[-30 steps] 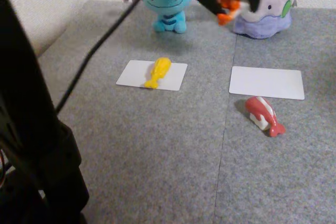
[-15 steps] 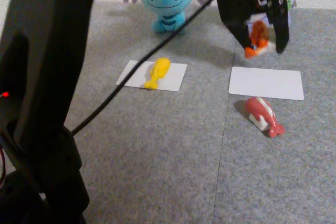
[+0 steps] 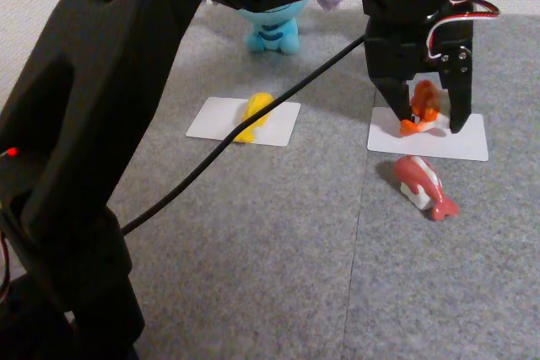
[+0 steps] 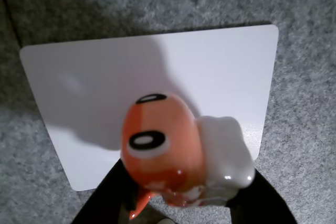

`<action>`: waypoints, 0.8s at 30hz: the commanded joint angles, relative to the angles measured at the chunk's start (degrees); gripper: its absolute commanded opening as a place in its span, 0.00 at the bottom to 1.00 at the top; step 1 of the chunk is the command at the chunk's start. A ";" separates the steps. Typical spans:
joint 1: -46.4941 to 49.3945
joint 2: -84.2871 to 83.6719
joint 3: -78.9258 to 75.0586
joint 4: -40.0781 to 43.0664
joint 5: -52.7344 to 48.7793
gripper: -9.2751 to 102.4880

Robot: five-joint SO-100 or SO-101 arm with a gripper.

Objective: Wooper wants to eat egg sudhi, and Goomy wants to eat shrimp sushi

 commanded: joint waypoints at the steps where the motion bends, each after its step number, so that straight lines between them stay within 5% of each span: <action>1: -0.35 0.97 -3.78 -1.49 0.62 0.14; 18: -2.64 2.29 -3.96 -1.14 0.79 0.38; 24: -9.93 14.41 -5.27 9.32 6.68 0.38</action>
